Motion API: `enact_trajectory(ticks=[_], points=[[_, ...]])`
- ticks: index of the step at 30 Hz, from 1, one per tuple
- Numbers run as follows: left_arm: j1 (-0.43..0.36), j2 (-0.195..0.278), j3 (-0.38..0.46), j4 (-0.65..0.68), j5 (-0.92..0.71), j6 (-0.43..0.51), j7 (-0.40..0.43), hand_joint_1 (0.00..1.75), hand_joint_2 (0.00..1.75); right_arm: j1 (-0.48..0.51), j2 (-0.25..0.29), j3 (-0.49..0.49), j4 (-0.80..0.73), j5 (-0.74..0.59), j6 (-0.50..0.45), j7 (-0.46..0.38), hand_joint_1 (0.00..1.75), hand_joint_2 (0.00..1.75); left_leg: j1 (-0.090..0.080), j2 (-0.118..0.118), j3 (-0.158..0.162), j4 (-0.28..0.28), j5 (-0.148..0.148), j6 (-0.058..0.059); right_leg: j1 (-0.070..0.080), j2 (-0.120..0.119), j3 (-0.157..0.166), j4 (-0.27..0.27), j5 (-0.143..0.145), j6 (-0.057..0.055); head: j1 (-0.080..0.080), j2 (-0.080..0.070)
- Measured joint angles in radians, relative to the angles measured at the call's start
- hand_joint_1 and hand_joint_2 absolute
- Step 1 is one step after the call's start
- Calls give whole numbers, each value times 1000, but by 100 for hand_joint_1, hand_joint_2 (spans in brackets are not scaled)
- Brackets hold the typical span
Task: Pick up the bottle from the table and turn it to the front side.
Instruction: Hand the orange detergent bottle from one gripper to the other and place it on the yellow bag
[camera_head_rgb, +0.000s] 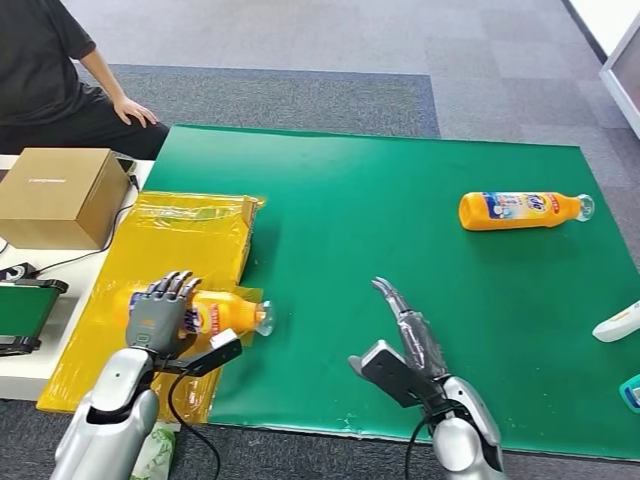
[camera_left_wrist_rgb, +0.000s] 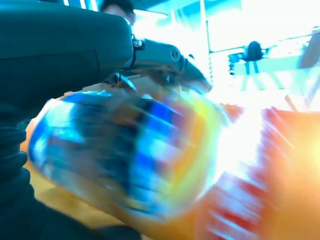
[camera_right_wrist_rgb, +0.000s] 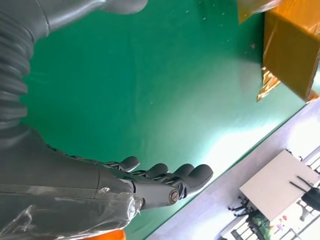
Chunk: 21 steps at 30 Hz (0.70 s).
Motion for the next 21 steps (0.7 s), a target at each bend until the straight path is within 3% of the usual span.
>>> enact_trajectory(ticks=[5, 10, 14, 17, 21], points=[[-18, -14, -40, 14, 122, 8, -40, 0, 175, 36, -29, -42, -47, -29, 6, -11, 0, 175, -1, 0, 0, 0, 0, 1, -1, 0, 0, 0, 0, 0, 0, 0], [-17, -25, -40, 13, 178, -26, -6, 0, 175, 61, -42, -72, -92, -30, 6, -11, 0, 175, -1, 0, 0, 0, -1, 1, -1, 0, 0, 0, 0, 0, 0, 0], [-1, -31, 25, 13, 222, -122, 33, 0, 175, 80, -43, -99, -139, -30, 21, -11, 0, 175, -1, 0, 0, 0, -1, 0, -1, 1, 1, 0, -1, 0, 0, 0], [14, -21, 94, 11, 259, -146, 11, 0, 175, 81, -45, -114, -166, -35, 34, -8, 0, 175, -1, 1, 2, -1, -2, -1, -1, 2, 2, 0, -1, -1, 0, 0], [22, 9, 205, 0, 337, -239, -29, 0, 0, 76, -60, -121, -182, -57, 48, -5, 0, 175, -2, 1, 13, -4, -7, -4, -1, 3, 13, 0, -4, -3, 0, 0]])
